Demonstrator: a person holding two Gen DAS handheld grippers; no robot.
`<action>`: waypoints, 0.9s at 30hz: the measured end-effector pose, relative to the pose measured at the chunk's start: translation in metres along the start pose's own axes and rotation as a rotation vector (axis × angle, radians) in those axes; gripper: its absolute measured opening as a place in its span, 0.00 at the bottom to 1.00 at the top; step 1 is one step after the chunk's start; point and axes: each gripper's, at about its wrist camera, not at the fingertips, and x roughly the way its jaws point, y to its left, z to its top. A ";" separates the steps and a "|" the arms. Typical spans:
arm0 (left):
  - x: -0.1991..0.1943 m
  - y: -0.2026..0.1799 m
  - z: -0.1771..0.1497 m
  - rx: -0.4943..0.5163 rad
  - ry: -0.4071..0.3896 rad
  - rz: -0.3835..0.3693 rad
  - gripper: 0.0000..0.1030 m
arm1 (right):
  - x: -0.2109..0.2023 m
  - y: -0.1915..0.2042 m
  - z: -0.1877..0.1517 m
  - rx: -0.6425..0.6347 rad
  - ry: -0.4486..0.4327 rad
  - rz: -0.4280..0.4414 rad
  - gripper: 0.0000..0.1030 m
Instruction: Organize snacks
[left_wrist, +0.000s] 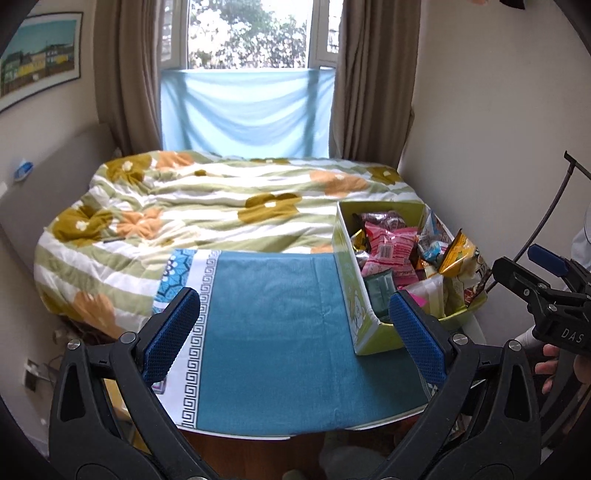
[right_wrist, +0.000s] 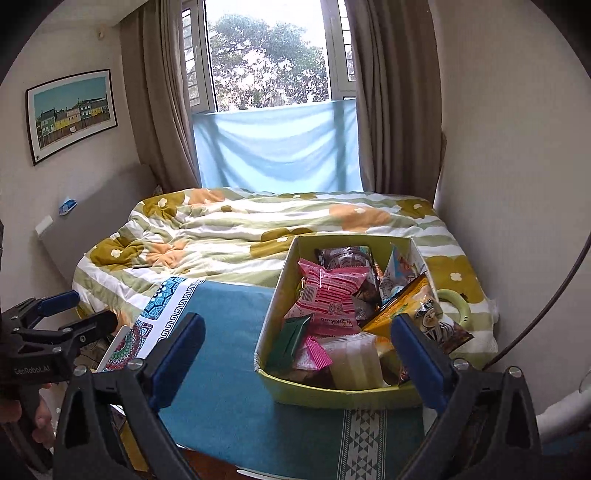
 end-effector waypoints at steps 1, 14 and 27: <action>-0.012 0.000 0.000 0.011 -0.031 0.013 0.99 | -0.010 0.003 -0.001 -0.001 -0.013 -0.016 0.97; -0.079 -0.004 -0.024 0.056 -0.136 0.066 1.00 | -0.072 0.024 -0.025 0.030 -0.043 -0.119 0.99; -0.080 -0.006 -0.028 0.050 -0.133 0.074 1.00 | -0.079 0.031 -0.030 0.023 -0.051 -0.124 0.99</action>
